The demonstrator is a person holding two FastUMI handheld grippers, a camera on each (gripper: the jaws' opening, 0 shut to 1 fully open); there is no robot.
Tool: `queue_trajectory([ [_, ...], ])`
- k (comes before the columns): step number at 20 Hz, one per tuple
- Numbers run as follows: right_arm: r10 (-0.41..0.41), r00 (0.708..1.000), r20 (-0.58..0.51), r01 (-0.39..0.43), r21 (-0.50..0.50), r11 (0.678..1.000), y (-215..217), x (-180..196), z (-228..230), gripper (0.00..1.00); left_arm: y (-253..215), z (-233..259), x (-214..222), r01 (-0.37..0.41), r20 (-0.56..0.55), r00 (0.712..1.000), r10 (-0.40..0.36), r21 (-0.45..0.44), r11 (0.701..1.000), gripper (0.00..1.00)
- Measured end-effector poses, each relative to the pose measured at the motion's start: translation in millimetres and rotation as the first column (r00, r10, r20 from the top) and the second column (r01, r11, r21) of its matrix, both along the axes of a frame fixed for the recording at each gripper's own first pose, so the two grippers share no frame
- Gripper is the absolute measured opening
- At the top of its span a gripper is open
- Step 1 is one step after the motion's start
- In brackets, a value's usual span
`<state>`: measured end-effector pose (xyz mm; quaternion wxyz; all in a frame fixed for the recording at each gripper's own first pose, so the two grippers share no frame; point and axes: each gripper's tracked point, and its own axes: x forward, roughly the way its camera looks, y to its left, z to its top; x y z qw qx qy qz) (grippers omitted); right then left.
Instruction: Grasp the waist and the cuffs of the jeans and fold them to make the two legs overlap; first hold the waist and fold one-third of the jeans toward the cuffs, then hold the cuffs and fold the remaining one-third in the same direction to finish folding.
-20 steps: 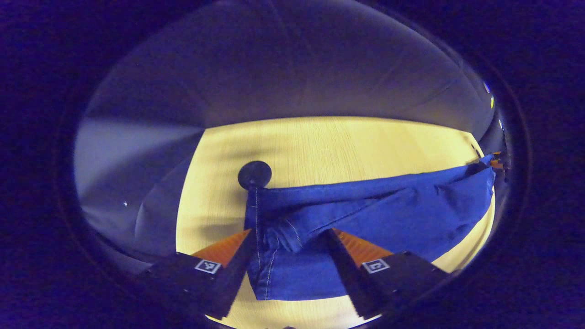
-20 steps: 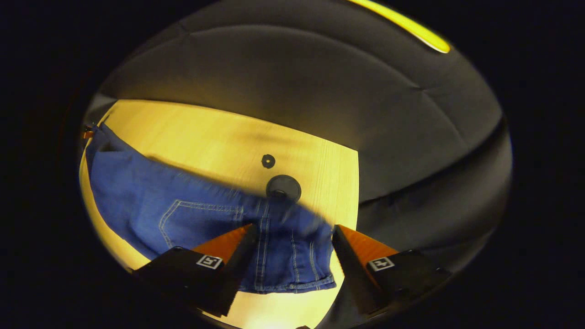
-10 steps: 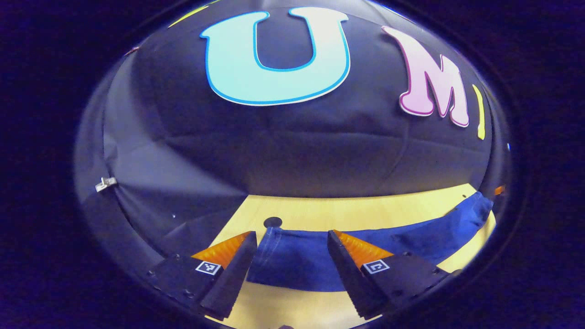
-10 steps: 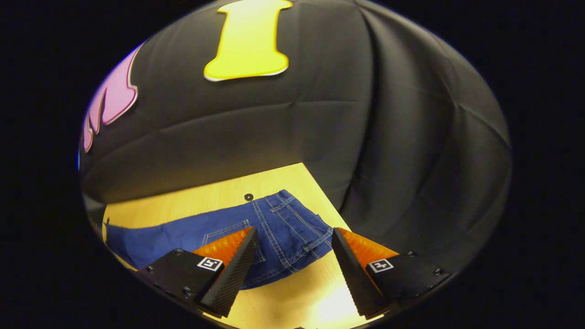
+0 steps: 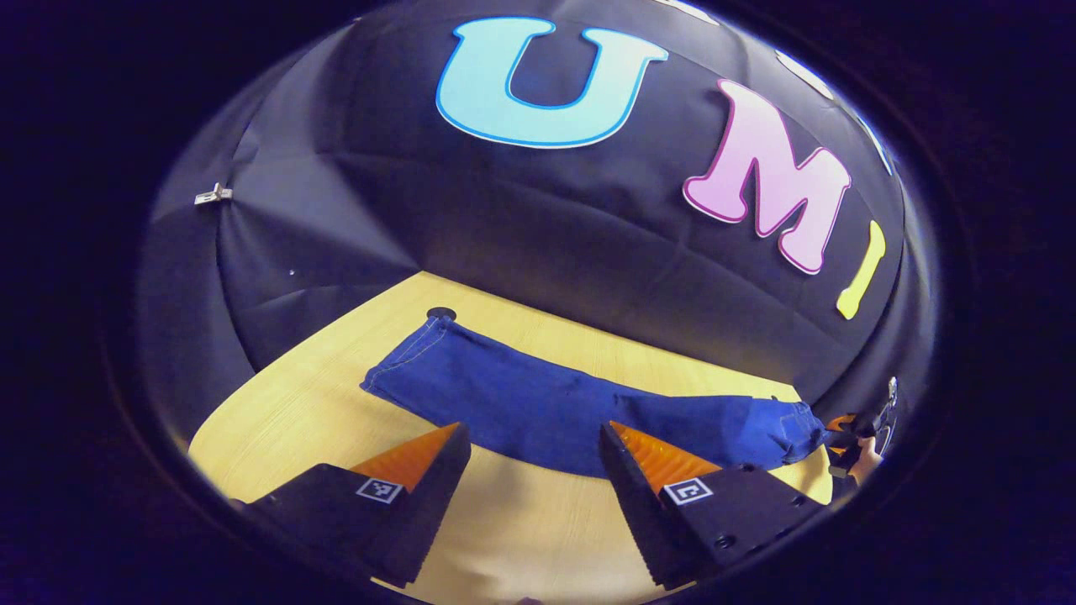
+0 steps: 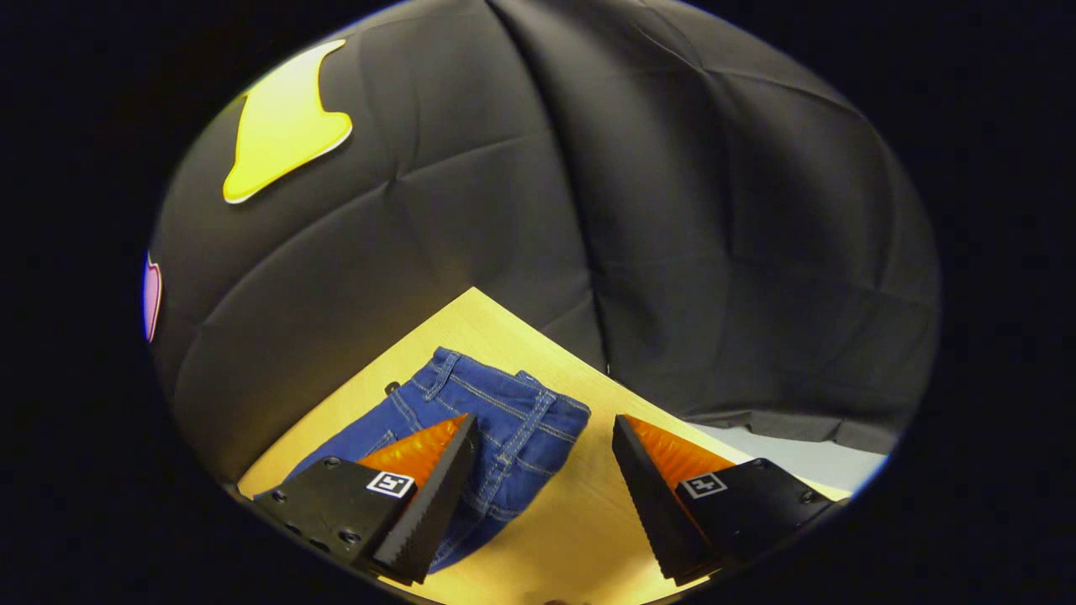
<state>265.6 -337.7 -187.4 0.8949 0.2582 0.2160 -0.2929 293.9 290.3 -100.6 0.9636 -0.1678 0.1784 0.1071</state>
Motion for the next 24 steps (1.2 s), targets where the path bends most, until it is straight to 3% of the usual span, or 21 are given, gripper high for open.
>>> queue_trajectory([
  [3, -0.002, 1.0, -0.006, 0.003, 0.043, 0.999, 5.0, -14.4, 0.1, 0.98, -18.6, 4.5, 9.3, 0.043, 0.005, 0.999, -0.043, 0.007, 0.999, 0.97],
  [4, -0.027, 1.0, 0.012, 0.027, 0.006, 1.0, -1.2, -12.0, -2.1, 0.99, -26.1, 4.2, 16.0, 0.056, 0.002, 0.998, -0.056, 0.013, 0.998, 0.96],
  [7, -0.002, 1.0, 0.022, 0.002, -0.004, 1.0, 8.4, -9.5, 2.2, 0.96, -44.9, 5.0, 28.1, 0.104, 0.0, 0.995, -0.104, 0.024, 0.994, 0.97],
  [8, 0.006, 1.0, 0.018, -0.006, 0.006, 1.0, 9.9, -11.5, 8.4, 0.8, -51.0, 4.8, 31.1, 0.115, 0.0, 0.993, -0.115, 0.017, 0.993, 0.97],
  [12, 0.065, 0.994, 0.083, -0.07, 0.057, 0.996, 16.6, -4.4, 14.2, 0.34, -75.4, -2.8, 34.4, 0.147, -0.009, 0.989, -0.148, -0.044, 0.988, 0.97],
  [15, 0.106, 0.989, 0.104, -0.111, 0.042, 0.993, 16.2, -5.2, 13.7, 0.16, -81.0, -8.0, 31.5, 0.152, -0.02, 0.988, -0.154, -0.049, 0.987, 0.97],
  [17, 0.111, 0.988, 0.11, -0.113, 0.005, 0.994, 16.6, -5.2, 21.1, 0.1, -81.0, -11.4, 30.6, 0.154, -0.035, 0.987, -0.155, -0.043, 0.987, 0.97],
  [20, 0.151, 0.974, 0.172, -0.139, -0.078, 0.987, 21.2, -8.1, 55.9, 0.1, -85.0, -7.0, 28.5, 0.162, -0.027, 0.986, -0.163, -0.04, 0.986, 0.97],
  [24, 0.242, 0.921, 0.305, -0.186, -0.201, 0.962, 66.6, 5.5, 125.9, 0.09, -89.7, -1.5, 19.6, 0.181, 0.005, 0.983, -0.181, -0.051, 0.982, 0.97],
])
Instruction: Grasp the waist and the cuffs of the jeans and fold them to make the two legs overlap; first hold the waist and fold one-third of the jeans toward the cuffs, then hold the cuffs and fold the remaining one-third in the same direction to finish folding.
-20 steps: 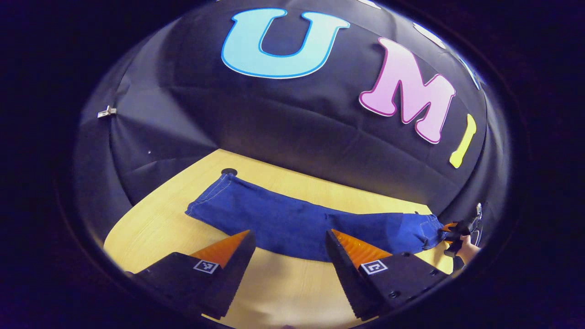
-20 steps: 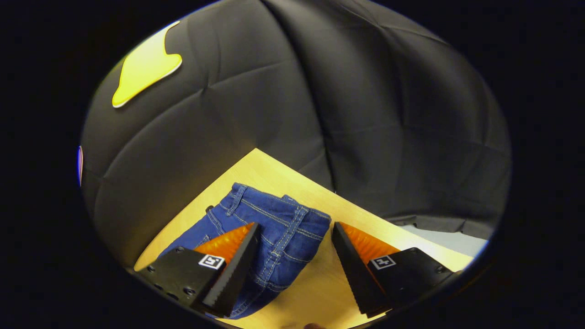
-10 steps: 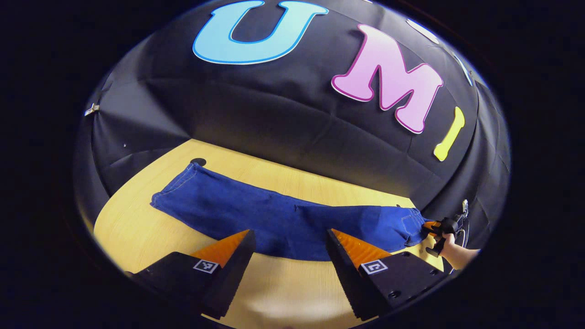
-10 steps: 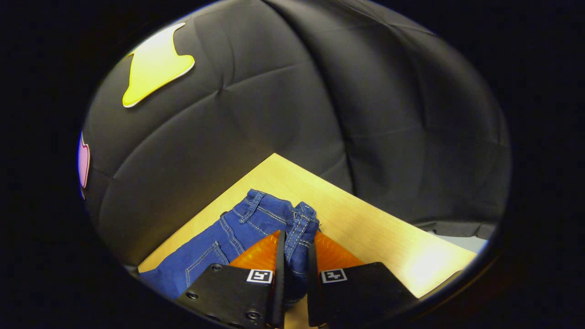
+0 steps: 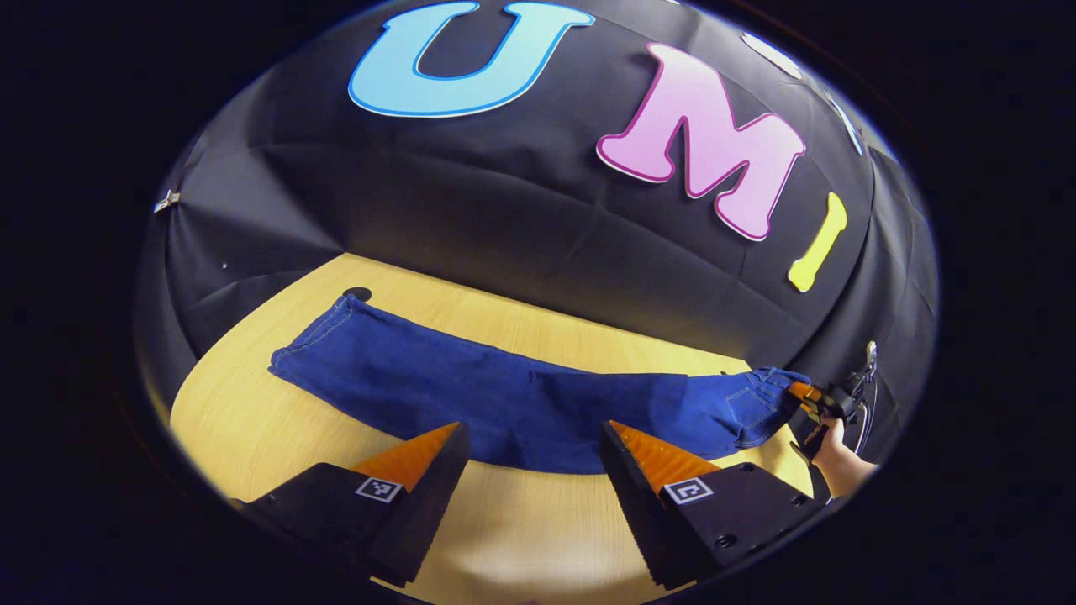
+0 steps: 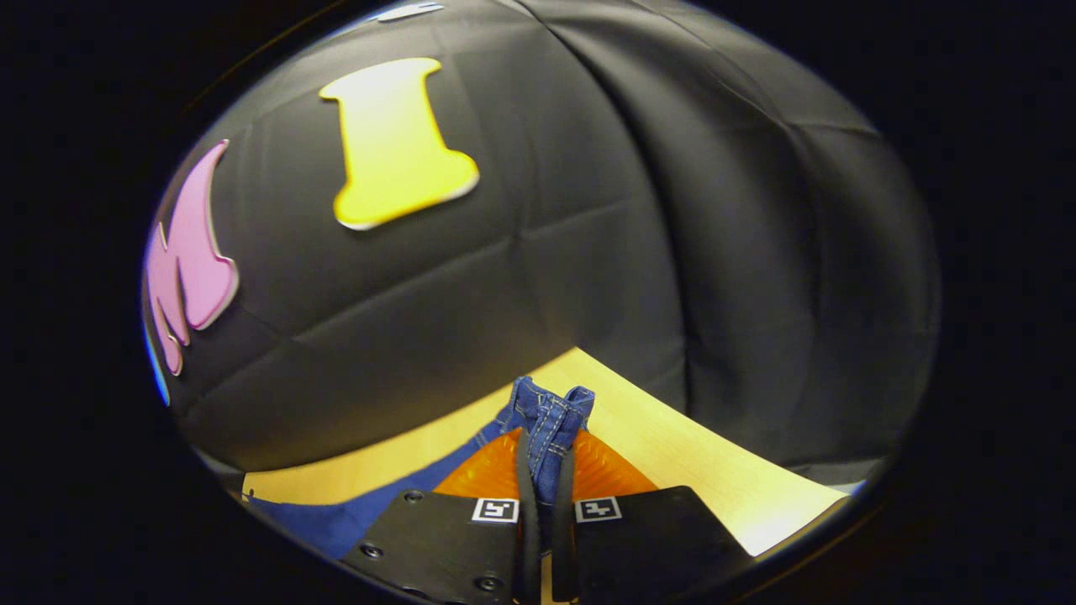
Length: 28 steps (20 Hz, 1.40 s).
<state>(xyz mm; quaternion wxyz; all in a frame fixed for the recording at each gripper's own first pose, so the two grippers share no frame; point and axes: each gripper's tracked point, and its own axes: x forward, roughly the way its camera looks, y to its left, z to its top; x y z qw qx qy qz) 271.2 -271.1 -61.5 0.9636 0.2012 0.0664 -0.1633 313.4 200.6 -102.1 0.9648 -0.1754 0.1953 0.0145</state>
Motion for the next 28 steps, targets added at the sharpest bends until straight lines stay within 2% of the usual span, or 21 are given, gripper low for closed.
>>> queue_trajectory([
  [3, 0.108, 0.989, 0.104, -0.095, -0.12, 0.988, 62.1, -19.1, 44.9, 0.09, -6.1, -1.6, -8.7, 0.029, 0.011, 1.0, -0.029, 0.008, 1.0, 0.97],
  [5, 0.201, 0.968, 0.151, -0.172, -0.187, 0.967, 109.5, -54.1, 70.2, 0.09, -6.9, -7.3, -20.3, 0.05, 0.023, 0.998, -0.051, 0.028, 0.998, 0.97],
  [7, 0.287, 0.941, 0.18, -0.241, -0.239, 0.941, 150.9, -83.1, 74.9, 0.09, -8.5, -13.0, -27.0, 0.059, 0.03, 0.998, -0.06, 0.031, 0.998, 0.97],
  [11, 0.431, 0.884, 0.181, -0.357, -0.332, 0.873, 194.6, -167.0, 63.1, 0.09, -5.1, -20.6, -35.8, 0.057, 0.053, 0.997, -0.056, -0.023, 0.998, 0.97],
  [12, 0.465, 0.869, 0.171, -0.391, -0.34, 0.855, 209.8, -165.1, 65.1, 0.09, -1.4, -21.6, -36.2, 0.053, 0.06, 0.997, -0.05, -0.035, 0.998, 0.97],
  [14, 0.515, 0.847, 0.135, -0.441, -0.365, 0.82, 218.2, -193.2, 55.5, 0.09, 7.6, -22.7, -36.9, 0.038, 0.076, 0.997, -0.034, -0.056, 0.998, 0.97],
  [15, 0.535, 0.837, 0.11, -0.464, -0.375, 0.803, 226.4, -178.5, 48.8, 0.09, 14.9, -23.3, -36.6, 0.025, 0.088, 0.996, -0.019, -0.068, 0.997, 0.97],
  [16, 0.553, 0.828, 0.089, -0.485, -0.38, 0.787, 256.1, -197.2, 23.2, 0.09, 23.9, -22.7, -35.2, 0.006, 0.102, 0.995, 0.002, -0.08, 0.997, 0.97],
  [17, 0.567, 0.821, 0.069, -0.505, -0.376, 0.777, 265.1, -202.8, 13.2, 0.09, 33.2, -22.8, -32.6, -0.014, 0.112, 0.993, 0.025, -0.096, 0.995, 0.92],
  [18, 0.572, 0.818, 0.056, -0.514, -0.374, 0.772, 272.4, -204.0, 4.9, 0.09, 41.6, -23.1, -30.2, -0.034, 0.12, 0.992, 0.048, -0.115, 0.993, 0.97],
  [24, 0.572, 0.82, -0.025, -0.549, -0.321, 0.772, 310.7, -204.2, -56.2, 0.09, 98.6, -26.3, -21.4, -0.152, 0.156, 0.97, 0.188, -0.22, 0.964, 0.97],
  [27, 0.58, 0.812, -0.067, -0.567, -0.328, 0.756, 318.8, -208.8, -77.2, 0.1, 141.1, -29.9, -12.9, -0.246, 0.154, 0.949, 0.275, -0.181, 0.952, 0.97],
  [28, 0.589, 0.805, -0.069, -0.576, -0.327, 0.749, 322.6, -210.5, -79.9, 0.16, 161.7, -33.0, -12.3, -0.304, 0.145, 0.936, 0.322, -0.134, 0.943, 0.97],
])
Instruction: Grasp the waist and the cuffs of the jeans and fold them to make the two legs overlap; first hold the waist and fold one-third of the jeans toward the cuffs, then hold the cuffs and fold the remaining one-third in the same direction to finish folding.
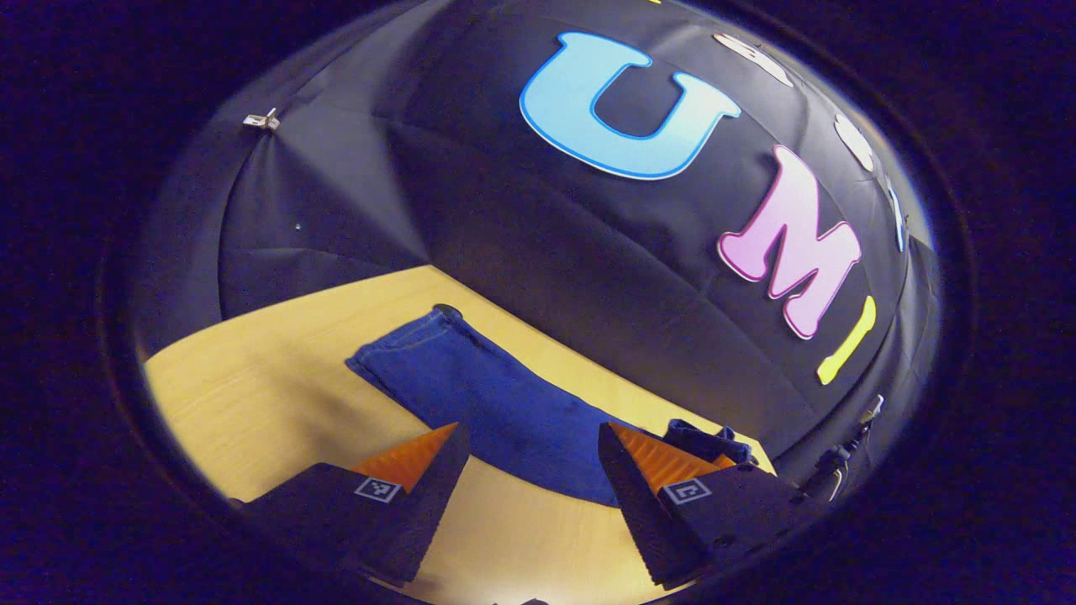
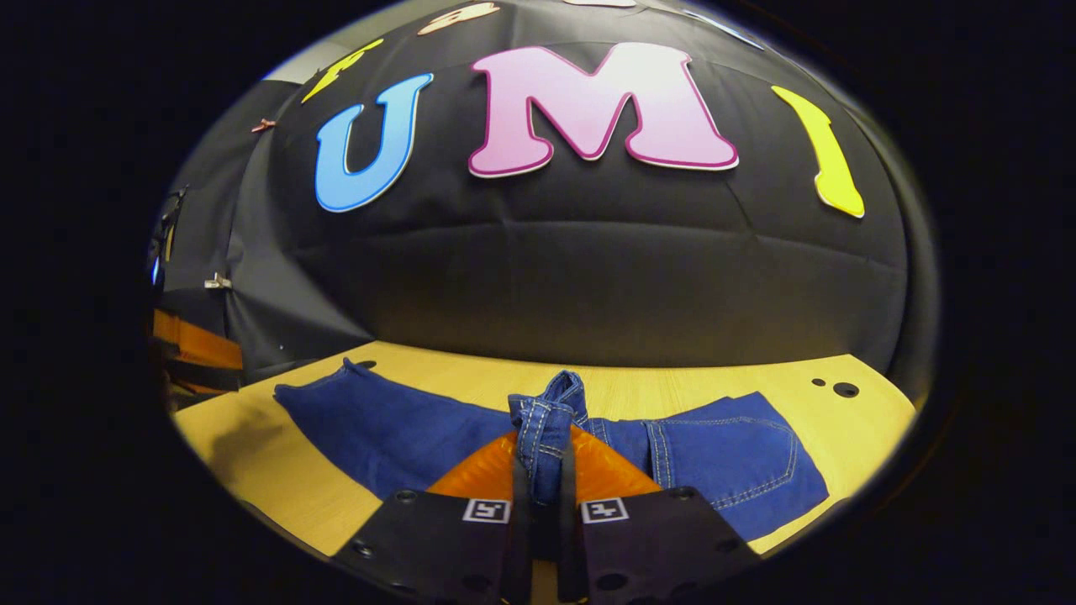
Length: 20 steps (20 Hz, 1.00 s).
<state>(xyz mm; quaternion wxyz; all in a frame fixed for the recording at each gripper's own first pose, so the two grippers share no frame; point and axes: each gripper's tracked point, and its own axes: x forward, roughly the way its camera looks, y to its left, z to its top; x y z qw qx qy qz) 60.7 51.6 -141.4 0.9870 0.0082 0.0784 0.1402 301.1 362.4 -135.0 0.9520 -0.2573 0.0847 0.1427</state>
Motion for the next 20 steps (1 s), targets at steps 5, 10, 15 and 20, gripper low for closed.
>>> queue_trajectory([
  [5, 0.06, 0.994, -0.086, -0.055, 0.069, 0.996, 27.9, -17.8, -18.1, 0.62, 96.1, -35.5, 8.1, -0.146, -0.133, 0.976, 0.172, 0.185, 0.972, 0.96],
  [10, 0.015, 0.996, -0.084, -0.015, -0.004, 1.0, 18.9, -29.9, -12.3, 0.96, 134.1, -64.0, 44.3, -0.142, -0.194, 0.966, 0.172, 0.158, 0.977, 0.97],
  [15, 0.017, 0.997, -0.077, -0.02, -0.043, 0.999, 7.6, -36.7, -2.6, 0.96, 145.5, -102.6, 71.8, -0.089, -0.306, 0.941, 0.144, 0.186, 0.978, 0.96],
  [20, 0.011, 0.993, -0.116, -0.012, -0.013, 1.0, 0.3, -43.9, -9.1, 0.96, 141.3, -107.3, 74.8, -0.014, -0.363, 0.927, 0.098, 0.226, 0.974, 0.78],
])
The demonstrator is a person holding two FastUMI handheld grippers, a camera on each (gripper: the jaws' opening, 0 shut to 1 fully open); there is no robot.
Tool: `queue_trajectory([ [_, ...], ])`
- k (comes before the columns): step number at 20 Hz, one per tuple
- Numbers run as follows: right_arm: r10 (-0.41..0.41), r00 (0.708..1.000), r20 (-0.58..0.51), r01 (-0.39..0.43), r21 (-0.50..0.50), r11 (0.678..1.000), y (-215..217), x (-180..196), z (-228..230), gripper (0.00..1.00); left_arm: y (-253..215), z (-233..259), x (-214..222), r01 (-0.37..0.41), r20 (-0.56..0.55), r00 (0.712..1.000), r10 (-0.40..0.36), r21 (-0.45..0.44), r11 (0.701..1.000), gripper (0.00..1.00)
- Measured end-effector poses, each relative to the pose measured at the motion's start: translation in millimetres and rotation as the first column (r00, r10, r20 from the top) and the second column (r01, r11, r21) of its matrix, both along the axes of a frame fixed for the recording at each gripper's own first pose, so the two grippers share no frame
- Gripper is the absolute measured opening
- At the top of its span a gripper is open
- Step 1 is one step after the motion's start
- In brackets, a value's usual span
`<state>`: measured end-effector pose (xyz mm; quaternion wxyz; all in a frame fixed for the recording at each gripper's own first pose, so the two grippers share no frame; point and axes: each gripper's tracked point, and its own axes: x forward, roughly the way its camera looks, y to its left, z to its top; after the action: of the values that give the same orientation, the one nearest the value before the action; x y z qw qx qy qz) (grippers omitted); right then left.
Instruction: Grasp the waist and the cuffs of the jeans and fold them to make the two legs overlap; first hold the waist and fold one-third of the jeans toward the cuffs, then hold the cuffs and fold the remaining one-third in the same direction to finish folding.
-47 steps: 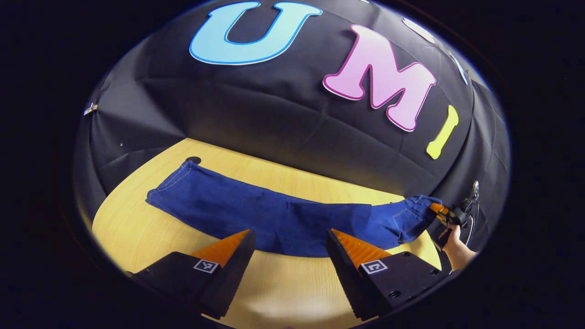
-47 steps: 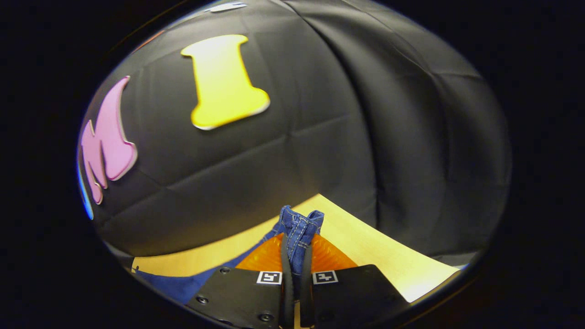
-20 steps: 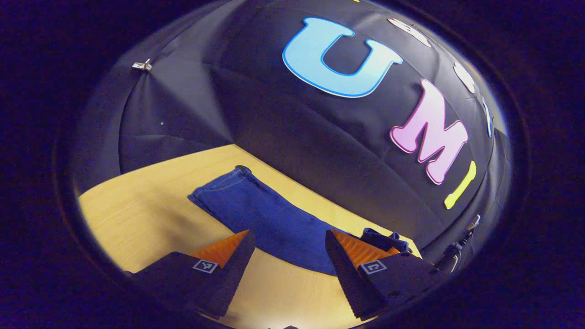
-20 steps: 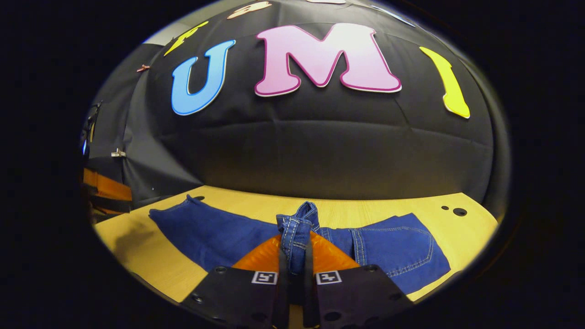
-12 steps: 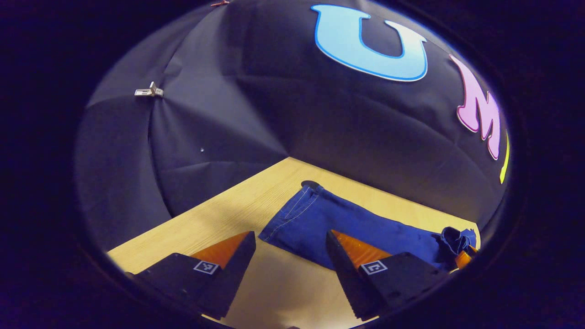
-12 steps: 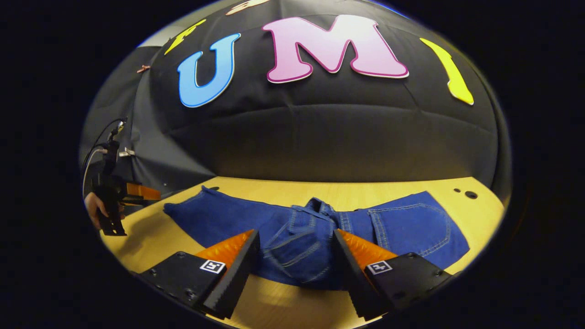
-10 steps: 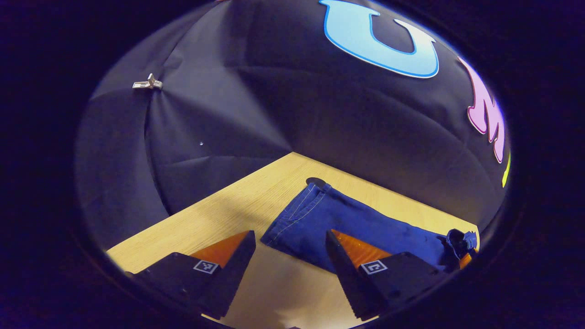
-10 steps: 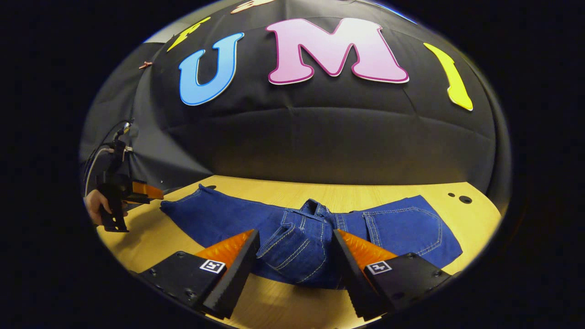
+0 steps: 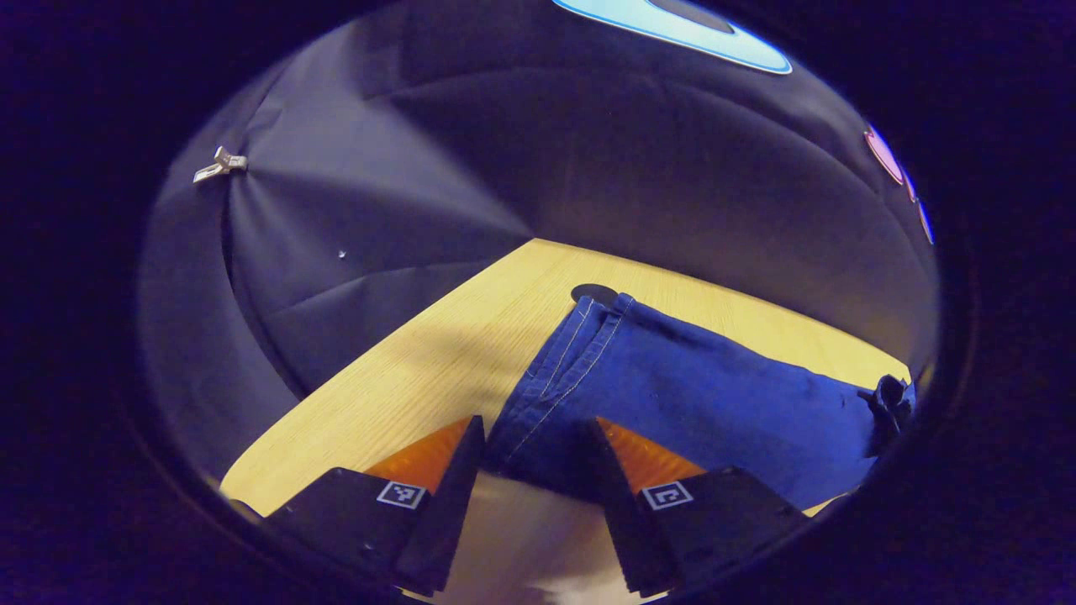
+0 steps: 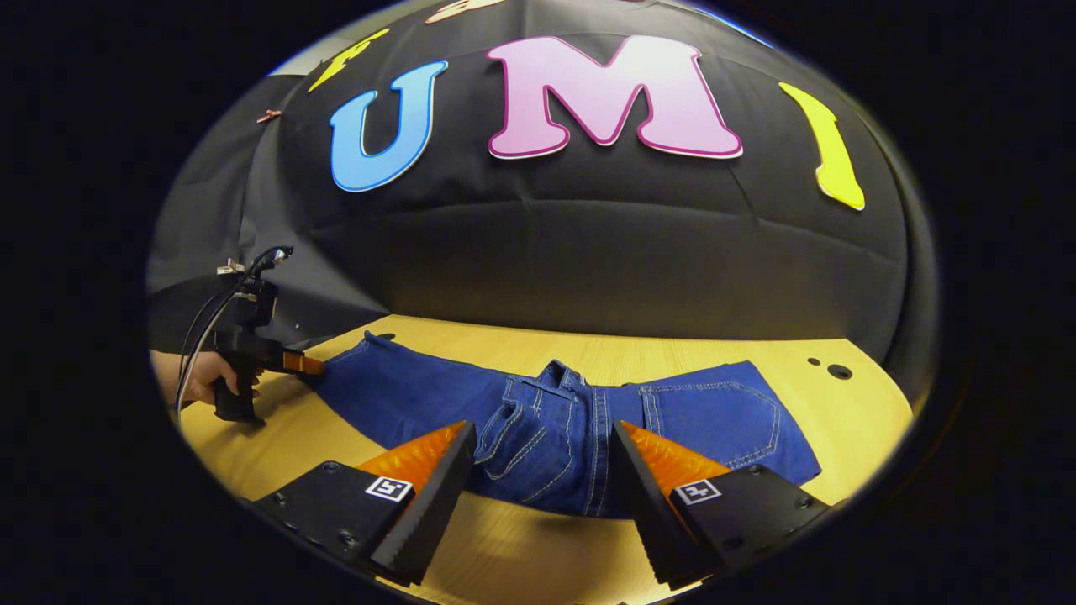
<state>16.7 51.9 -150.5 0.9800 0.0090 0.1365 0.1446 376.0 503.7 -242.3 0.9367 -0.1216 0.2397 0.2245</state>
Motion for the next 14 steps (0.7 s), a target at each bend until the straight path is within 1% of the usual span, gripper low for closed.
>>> queue_trajectory([
  [1, -0.003, 1.0, -0.011, 0.003, 0.006, 1.0, -1.3, -1.0, -2.5, 0.97, -10.1, 1.0, 3.6, 0.033, 0.018, 0.999, -0.032, -0.034, 0.999, 0.7],
  [2, -0.005, 1.0, -0.019, 0.005, 0.014, 1.0, -1.9, -2.6, -4.6, 0.96, -19.3, 1.0, 8.0, 0.039, 0.035, 0.999, -0.036, -0.066, 0.997, 0.53],
  [3, -0.007, 1.0, -0.027, 0.007, 0.017, 1.0, -2.7, -3.3, -5.9, 0.97, -19.6, 1.9, 7.4, 0.052, 0.034, 0.998, -0.05, -0.073, 0.996, 0.36],
  [4, -0.008, 0.999, -0.032, 0.008, 0.016, 1.0, -3.7, -4.0, -7.4, 0.99, -17.4, 2.2, 8.0, 0.059, 0.04, 0.998, -0.056, -0.076, 0.995, 0.3],
  [5, -0.01, 0.999, -0.033, 0.01, 0.015, 1.0, -5.2, -4.3, -7.3, 0.99, -17.1, 3.0, 9.9, 0.063, 0.051, 0.997, -0.059, -0.087, 0.994, 0.22],
  [6, -0.013, 0.999, -0.033, 0.013, 0.012, 1.0, -7.6, -4.9, -7.2, 1.0, -17.6, 4.9, 12.9, 0.069, 0.075, 0.995, -0.061, -0.106, 0.992, 0.2],
  [7, -0.019, 0.999, -0.031, 0.019, 0.002, 1.0, -12.4, -4.8, -6.2, 1.0, -24.1, 5.0, 11.9, 0.076, 0.092, 0.994, -0.062, -0.151, 0.986, 0.1],
  [8, -0.028, 0.999, -0.03, 0.028, -0.008, 1.0, -18.8, -5.8, -7.2, 1.0, -30.6, 6.8, 11.3, 0.086, 0.111, 0.992, -0.065, -0.197, 0.977, 0.07],
  [9, -0.036, 0.999, -0.027, 0.036, -0.016, 0.999, -25.6, -6.7, -5.6, 1.0, -33.5, 8.5, 11.7, 0.087, 0.124, 0.99, -0.06, -0.229, 0.97, 0.06],
  [10, -0.041, 0.999, -0.026, 0.04, -0.016, 0.999, -31.8, -6.9, -3.3, 0.99, -35.6, 15.1, 14.4, 0.086, 0.143, 0.988, -0.052, -0.237, 0.968, 0.06],
  [12, -0.054, 0.998, -0.025, 0.054, -0.014, 0.998, -44.9, -10.4, 1.5, 1.0, -43.7, 44.9, 15.2, 0.097, 0.198, 0.979, -0.055, -0.206, 0.974, 0.06],
  [14, -0.071, 0.997, -0.01, 0.071, -0.025, 0.997, -60.6, -14.8, 9.3, 0.99, -63.9, 80.3, 11.5, 0.12, 0.244, 0.966, -0.08, -0.154, 0.981, 0.06],
])
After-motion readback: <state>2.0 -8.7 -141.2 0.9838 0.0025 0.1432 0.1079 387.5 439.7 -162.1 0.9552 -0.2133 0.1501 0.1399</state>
